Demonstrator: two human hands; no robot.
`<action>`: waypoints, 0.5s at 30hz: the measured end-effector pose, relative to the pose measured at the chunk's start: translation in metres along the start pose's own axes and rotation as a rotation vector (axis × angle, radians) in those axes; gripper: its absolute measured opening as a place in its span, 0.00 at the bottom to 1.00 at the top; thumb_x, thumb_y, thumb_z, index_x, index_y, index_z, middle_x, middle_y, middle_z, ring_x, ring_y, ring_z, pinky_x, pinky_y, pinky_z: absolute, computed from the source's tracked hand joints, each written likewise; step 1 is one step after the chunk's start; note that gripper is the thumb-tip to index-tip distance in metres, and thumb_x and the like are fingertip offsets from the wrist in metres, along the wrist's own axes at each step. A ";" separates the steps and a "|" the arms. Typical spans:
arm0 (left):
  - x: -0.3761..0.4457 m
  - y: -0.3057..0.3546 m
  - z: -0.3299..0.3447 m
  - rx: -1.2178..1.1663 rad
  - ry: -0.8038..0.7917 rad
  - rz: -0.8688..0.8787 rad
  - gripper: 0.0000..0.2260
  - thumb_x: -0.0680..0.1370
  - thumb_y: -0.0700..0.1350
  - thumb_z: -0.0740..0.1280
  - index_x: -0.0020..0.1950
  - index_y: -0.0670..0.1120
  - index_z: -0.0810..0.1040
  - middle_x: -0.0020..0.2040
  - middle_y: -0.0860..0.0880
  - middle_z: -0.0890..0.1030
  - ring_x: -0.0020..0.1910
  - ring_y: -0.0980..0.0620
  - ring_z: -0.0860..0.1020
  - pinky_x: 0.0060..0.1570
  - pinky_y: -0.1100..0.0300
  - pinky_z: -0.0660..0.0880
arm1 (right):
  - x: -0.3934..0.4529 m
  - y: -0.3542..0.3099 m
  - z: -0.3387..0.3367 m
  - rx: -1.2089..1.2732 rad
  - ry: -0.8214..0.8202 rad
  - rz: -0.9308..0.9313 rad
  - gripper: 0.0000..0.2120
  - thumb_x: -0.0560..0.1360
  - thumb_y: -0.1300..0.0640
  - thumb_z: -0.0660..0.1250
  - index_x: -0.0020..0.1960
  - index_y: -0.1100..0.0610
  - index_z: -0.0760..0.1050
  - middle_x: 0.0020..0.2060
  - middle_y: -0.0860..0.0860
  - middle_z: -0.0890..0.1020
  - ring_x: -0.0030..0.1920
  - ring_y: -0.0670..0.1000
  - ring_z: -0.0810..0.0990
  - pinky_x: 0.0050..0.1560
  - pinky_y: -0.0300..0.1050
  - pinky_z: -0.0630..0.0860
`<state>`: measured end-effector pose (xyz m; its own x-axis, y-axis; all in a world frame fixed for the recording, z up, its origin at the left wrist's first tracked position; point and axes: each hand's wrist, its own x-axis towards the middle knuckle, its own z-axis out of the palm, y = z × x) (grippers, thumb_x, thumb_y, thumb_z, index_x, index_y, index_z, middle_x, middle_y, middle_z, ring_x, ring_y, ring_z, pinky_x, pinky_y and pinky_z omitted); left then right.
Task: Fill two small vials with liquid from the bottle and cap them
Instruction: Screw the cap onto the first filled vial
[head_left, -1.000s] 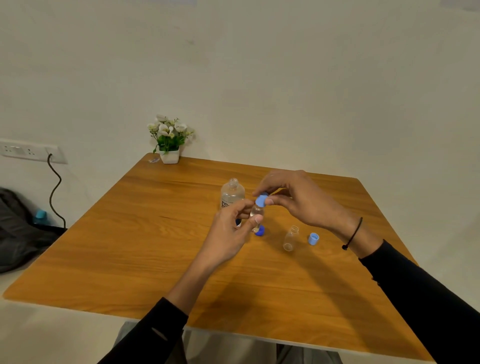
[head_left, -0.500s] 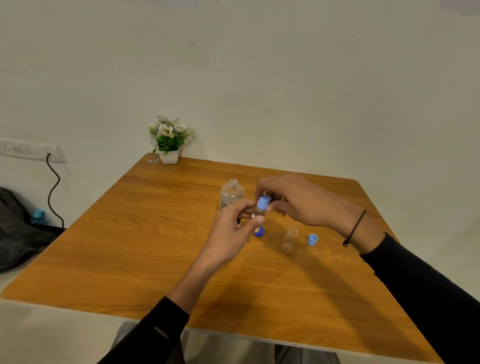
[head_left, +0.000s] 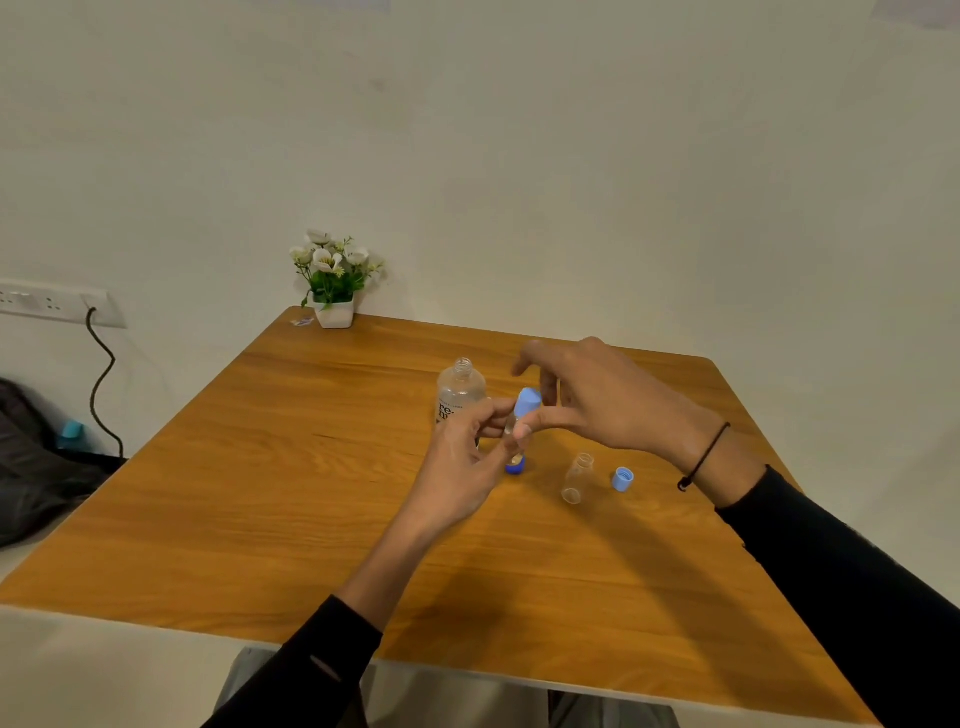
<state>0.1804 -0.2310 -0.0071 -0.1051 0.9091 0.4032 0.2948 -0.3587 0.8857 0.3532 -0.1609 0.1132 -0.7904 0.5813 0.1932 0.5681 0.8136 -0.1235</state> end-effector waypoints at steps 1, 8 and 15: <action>0.000 0.000 0.000 -0.003 0.002 -0.005 0.13 0.83 0.47 0.73 0.67 0.46 0.83 0.58 0.50 0.88 0.58 0.52 0.85 0.60 0.49 0.84 | 0.000 0.001 -0.001 0.059 -0.037 -0.031 0.21 0.76 0.39 0.73 0.64 0.47 0.75 0.45 0.45 0.81 0.39 0.42 0.78 0.42 0.44 0.77; 0.001 -0.003 0.003 -0.016 -0.001 -0.005 0.11 0.82 0.44 0.73 0.65 0.47 0.84 0.55 0.53 0.88 0.57 0.54 0.85 0.58 0.53 0.83 | -0.001 0.003 0.006 -0.101 0.013 0.023 0.26 0.73 0.28 0.67 0.56 0.48 0.74 0.37 0.44 0.79 0.36 0.45 0.76 0.35 0.48 0.73; 0.002 -0.005 0.005 0.004 0.003 -0.006 0.12 0.82 0.45 0.74 0.65 0.49 0.84 0.56 0.53 0.88 0.59 0.53 0.85 0.59 0.48 0.84 | -0.002 0.004 0.007 -0.087 -0.006 -0.004 0.12 0.81 0.42 0.70 0.55 0.48 0.74 0.34 0.45 0.78 0.36 0.44 0.75 0.38 0.54 0.77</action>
<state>0.1832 -0.2260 -0.0120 -0.1095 0.9106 0.3984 0.2976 -0.3524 0.8873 0.3557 -0.1583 0.1057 -0.7941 0.5780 0.1881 0.5823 0.8121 -0.0371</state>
